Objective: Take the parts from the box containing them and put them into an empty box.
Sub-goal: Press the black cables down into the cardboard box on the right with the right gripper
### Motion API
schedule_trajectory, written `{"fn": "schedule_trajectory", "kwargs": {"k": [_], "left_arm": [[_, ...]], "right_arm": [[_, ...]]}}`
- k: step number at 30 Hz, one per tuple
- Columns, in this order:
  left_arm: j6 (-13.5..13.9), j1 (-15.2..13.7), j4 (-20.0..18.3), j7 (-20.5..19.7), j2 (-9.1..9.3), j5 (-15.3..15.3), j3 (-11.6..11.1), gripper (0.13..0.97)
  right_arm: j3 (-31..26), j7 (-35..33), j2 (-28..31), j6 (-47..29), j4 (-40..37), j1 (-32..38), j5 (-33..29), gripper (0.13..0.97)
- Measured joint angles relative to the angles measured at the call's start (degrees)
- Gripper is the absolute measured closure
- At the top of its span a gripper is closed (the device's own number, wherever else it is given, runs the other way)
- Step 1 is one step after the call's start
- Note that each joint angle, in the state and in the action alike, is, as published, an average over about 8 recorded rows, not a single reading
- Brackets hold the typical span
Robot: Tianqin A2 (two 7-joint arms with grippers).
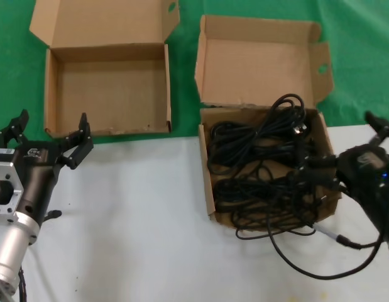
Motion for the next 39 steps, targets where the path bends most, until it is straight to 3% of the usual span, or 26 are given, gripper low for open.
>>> {"fn": "schedule_trajectory", "kwargs": {"k": [4,8,16,21,25,31,39], "left_arm": [[0.0,0.0,0.0,0.0,0.0,0.0,0.0,0.396],[0.0,0.0,0.0,0.0,0.0,0.0,0.0,0.396],[0.0,0.0,0.0,0.0,0.0,0.0,0.0,0.608],[0.0,0.0,0.0,0.0,0.0,0.0,0.0,0.698],[0.0,0.0,0.0,0.0,0.0,0.0,0.0,0.788],[0.0,0.0,0.0,0.0,0.0,0.0,0.0,0.859],[0.0,0.0,0.0,0.0,0.0,0.0,0.0,0.926]], "right_arm": [[-1.5,-3.6,4.8,-5.1,1.1,2.0,-2.4,0.129],[-3.6,-8.4,10.0,-10.7,1.2,5.6,-4.7,0.129],[-8.3,-22.2,17.7,-22.6,-1.1,15.9,-8.2,0.129],[-13.0,-28.1,20.5,-28.9,-2.4,23.1,-12.9,0.129],[-16.8,-30.1,21.0,-31.8,-3.4,28.0,-18.3,0.129],[-21.4,-31.9,19.0,-33.4,-6.3,33.8,-25.7,0.129],[-25.2,-35.3,14.1,-32.6,-13.4,39.9,-29.5,0.154]]}}
